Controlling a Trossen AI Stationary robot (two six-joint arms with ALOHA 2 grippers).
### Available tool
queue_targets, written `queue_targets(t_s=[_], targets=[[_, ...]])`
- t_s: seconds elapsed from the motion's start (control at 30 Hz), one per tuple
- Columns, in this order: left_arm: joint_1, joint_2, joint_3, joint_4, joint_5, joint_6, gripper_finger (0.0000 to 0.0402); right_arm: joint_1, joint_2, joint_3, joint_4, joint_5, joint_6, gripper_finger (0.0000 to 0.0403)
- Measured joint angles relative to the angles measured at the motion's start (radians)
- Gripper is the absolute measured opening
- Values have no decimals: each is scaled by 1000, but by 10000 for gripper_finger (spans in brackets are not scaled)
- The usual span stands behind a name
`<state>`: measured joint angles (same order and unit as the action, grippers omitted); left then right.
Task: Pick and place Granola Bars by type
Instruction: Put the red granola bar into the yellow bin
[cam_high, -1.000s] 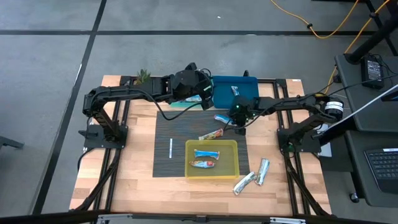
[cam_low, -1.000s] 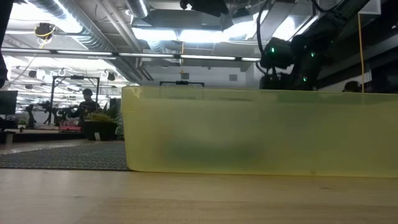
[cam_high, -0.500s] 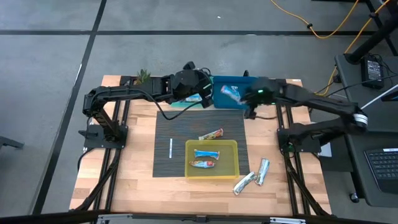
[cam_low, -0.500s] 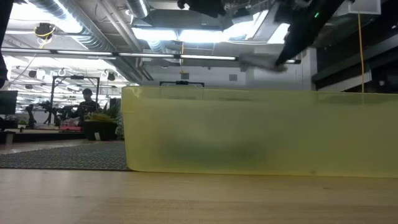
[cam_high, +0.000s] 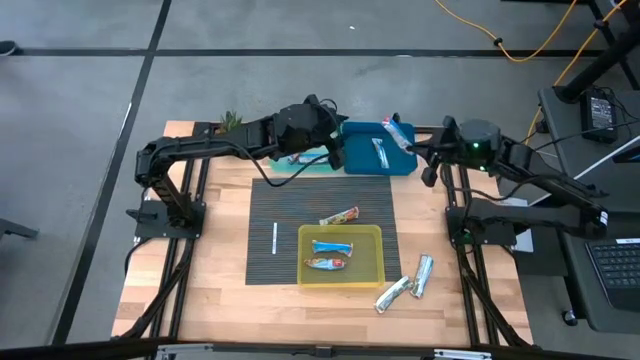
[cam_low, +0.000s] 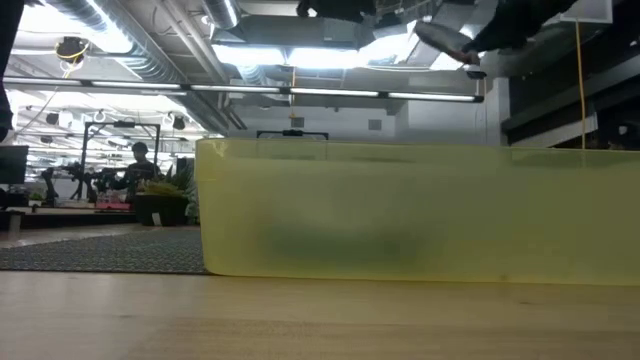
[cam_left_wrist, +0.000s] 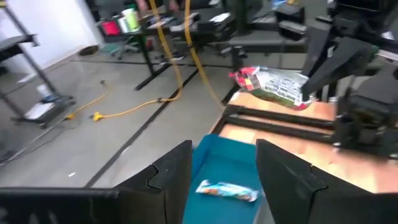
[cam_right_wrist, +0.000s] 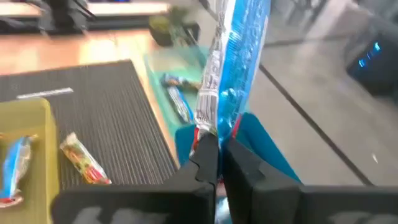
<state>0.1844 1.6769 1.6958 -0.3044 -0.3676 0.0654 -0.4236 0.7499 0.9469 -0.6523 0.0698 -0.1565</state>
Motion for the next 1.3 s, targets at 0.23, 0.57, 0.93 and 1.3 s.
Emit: queue_targets(t_s=[0.23,0.57,0.93,1.3], targets=[[5,14,0,79,157,23,199,1,-47,-66,234,-104,-10,23],[4,12,0,227,293,3,276,1,-29,-149,503,-256,-62,21],[4,12,0,356,344,-8,294,1,51,-154,619,-318,-66,20],[5,12,0,354,344,-9,294,3,95,-154,720,-357,-62,18]])
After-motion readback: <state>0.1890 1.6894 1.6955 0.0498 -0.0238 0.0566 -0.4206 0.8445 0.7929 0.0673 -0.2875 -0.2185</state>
